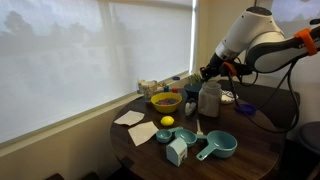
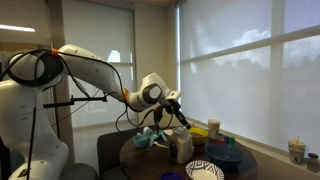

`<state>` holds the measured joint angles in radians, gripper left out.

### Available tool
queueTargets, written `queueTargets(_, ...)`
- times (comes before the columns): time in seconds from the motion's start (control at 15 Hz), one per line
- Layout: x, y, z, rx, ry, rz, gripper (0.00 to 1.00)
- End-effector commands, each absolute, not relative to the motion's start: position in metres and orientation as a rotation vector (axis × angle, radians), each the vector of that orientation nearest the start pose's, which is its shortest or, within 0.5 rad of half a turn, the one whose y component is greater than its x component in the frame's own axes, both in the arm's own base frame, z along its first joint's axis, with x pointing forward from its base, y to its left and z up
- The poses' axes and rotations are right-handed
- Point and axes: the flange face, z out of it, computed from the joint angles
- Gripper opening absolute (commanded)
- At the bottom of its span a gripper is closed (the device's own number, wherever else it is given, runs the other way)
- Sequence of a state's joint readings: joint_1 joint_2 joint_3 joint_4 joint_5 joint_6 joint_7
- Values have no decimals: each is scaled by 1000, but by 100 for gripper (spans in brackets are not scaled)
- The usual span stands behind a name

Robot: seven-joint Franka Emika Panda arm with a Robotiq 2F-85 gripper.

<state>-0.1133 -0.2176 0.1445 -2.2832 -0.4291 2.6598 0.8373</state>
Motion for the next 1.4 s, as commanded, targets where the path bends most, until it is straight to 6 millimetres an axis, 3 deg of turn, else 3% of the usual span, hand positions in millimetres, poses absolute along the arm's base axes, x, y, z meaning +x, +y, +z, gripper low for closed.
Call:
queueTargets(0.0, 516, 27, 510, -2949, 809, -1009, 3)
queueTargets(0.6, 522, 11, 522, -2948, 1069, -774, 3)
queueTargets(1.33, 532, -12, 536, -2678, 1519, -671, 3)
